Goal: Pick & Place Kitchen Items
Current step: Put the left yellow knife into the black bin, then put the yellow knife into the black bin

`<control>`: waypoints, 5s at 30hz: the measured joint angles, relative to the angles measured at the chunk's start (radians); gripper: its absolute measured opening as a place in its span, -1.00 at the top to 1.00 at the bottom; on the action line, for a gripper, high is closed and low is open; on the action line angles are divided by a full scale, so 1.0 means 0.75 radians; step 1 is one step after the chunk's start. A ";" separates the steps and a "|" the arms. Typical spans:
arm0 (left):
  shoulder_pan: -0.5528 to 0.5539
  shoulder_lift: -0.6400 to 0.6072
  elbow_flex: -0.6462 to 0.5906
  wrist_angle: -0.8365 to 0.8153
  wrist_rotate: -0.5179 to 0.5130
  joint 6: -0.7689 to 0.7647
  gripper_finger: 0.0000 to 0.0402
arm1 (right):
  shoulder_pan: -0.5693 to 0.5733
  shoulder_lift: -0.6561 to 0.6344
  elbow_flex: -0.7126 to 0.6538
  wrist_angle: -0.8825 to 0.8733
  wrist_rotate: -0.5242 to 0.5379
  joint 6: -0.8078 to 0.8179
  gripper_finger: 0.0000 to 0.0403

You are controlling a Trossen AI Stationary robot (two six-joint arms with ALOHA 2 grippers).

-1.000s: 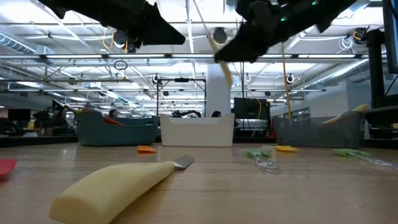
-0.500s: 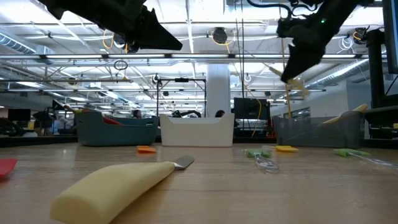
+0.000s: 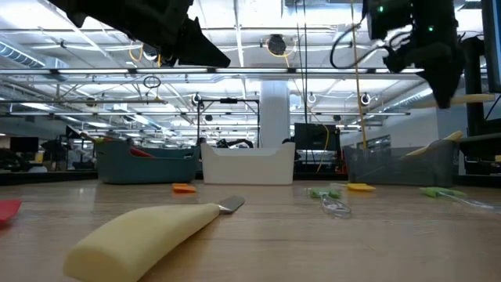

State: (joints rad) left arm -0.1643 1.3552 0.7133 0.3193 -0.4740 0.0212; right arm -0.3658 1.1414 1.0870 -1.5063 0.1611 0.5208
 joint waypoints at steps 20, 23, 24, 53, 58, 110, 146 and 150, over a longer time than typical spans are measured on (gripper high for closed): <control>0.020 0.000 0.000 -0.002 0.000 0.000 0.88 | -0.226 0.402 -0.082 -0.002 -0.045 -0.460 0.71; 0.025 0.000 0.000 -0.002 0.001 0.000 0.88 | -0.253 0.439 -0.082 -0.030 -0.044 -0.519 0.71; 0.028 0.000 0.000 -0.002 0.001 0.000 0.88 | -0.260 0.446 -0.082 -0.037 -0.044 -0.537 0.71; 0.080 0.000 0.000 -0.003 0.001 -0.008 0.88 | -0.278 0.463 -0.010 -0.032 0.098 -0.564 0.42; 0.080 0.000 0.000 -0.003 0.001 -0.038 0.88 | -0.228 0.417 0.024 -0.081 0.095 -0.499 0.42; -0.050 0.000 0.000 -0.125 0.355 -0.807 0.26 | 0.377 0.121 0.025 0.834 -0.010 -0.402 0.50; -0.316 0.467 0.697 -0.906 0.343 -1.303 0.21 | 0.377 0.122 0.024 1.175 -0.012 -0.621 0.50; -0.343 0.589 0.811 -0.985 0.363 -1.424 0.21 | 0.377 0.122 0.024 1.174 -0.012 -0.621 0.50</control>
State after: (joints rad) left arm -0.4212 1.7968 1.3219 -0.4197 -0.2019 -1.0467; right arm -0.0830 1.2326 1.1053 -0.6255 0.1521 0.0547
